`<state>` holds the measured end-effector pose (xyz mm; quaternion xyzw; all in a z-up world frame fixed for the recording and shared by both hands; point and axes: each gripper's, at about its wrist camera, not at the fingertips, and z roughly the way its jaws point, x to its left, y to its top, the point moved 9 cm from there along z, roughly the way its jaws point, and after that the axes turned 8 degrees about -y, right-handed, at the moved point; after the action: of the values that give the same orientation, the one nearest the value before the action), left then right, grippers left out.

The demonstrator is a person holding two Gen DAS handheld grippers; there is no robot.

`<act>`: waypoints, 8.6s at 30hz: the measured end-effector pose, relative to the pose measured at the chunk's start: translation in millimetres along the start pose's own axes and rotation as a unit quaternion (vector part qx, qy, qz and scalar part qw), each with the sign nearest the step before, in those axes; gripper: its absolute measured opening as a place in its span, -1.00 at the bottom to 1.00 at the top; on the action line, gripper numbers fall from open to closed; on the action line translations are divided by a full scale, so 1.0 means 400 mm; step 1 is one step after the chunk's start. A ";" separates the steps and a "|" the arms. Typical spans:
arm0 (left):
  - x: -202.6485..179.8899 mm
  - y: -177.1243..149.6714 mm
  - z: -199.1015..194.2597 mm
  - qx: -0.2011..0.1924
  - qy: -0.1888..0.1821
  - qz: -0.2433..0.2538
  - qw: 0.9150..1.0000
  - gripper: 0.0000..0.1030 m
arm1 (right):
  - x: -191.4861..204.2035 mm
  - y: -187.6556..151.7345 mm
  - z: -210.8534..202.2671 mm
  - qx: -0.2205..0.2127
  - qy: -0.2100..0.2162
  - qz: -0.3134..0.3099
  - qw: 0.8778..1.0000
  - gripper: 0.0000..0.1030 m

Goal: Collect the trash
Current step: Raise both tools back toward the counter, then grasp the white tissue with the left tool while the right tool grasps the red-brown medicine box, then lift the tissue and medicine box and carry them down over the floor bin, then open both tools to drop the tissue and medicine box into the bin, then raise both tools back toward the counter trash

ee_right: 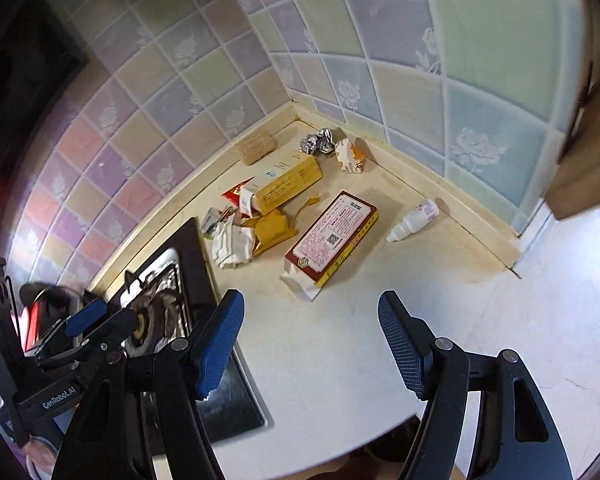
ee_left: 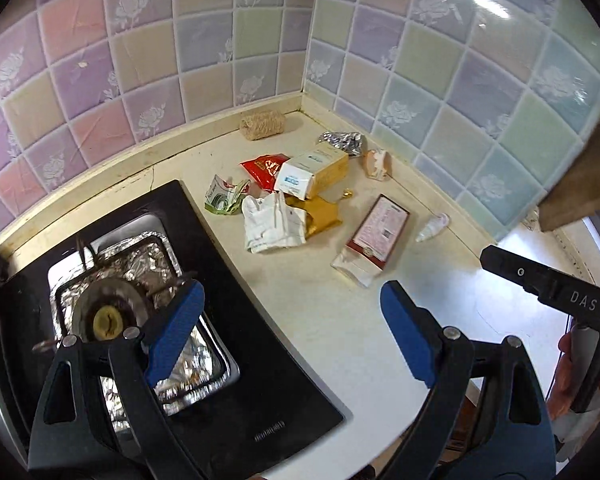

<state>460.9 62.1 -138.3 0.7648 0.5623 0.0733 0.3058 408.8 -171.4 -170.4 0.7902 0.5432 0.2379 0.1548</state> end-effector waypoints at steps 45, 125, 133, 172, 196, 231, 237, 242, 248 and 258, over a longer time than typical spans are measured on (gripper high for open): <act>0.171 0.058 0.500 0.131 -0.047 -0.074 0.987 0.08 | 0.019 0.063 0.533 0.118 -0.083 0.091 0.985 -0.24; -0.380 -0.688 -0.016 0.070 -0.021 -0.064 0.995 -0.26 | -0.250 -0.645 -0.061 0.097 0.035 -0.084 0.991 0.14; -0.447 -0.874 -0.003 0.109 -0.008 -0.059 0.992 -0.26 | -0.328 -0.861 -0.044 0.124 0.030 -0.117 0.985 0.14; -0.306 -1.363 0.776 0.294 -0.072 -0.060 0.951 -0.07 | -0.779 -1.431 0.764 0.262 -0.069 -0.058 0.961 0.19; -0.232 -1.331 0.715 0.296 -0.055 -0.041 0.953 0.56 | -0.667 -1.406 0.818 0.268 -0.099 -0.060 0.956 0.27; -0.427 -0.874 -0.216 0.062 0.003 0.001 0.998 0.56 | -0.372 -0.929 -0.179 0.085 0.015 -0.116 0.989 0.27; -0.475 -0.746 -0.334 0.008 0.024 0.029 0.999 0.56 | -0.343 -0.790 -0.310 0.033 0.028 -0.147 0.988 0.27; -0.496 -0.642 -0.411 -0.033 0.044 0.042 0.998 0.57 | -0.309 -0.691 -0.391 -0.006 0.030 -0.175 0.984 0.27; -0.493 -0.516 -0.461 -0.065 0.052 0.037 0.996 0.58 | -0.257 -0.585 -0.445 -0.048 0.008 -0.201 0.978 0.27; -0.392 -0.303 -0.377 -0.074 0.028 0.031 0.996 0.58 | -0.206 -0.363 -0.383 -0.080 -0.036 -0.179 0.980 0.27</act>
<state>237.2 0.1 -47.7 0.7547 0.5398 0.1459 0.3431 187.0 -197.9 -132.2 0.6731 0.6490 0.2203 0.2777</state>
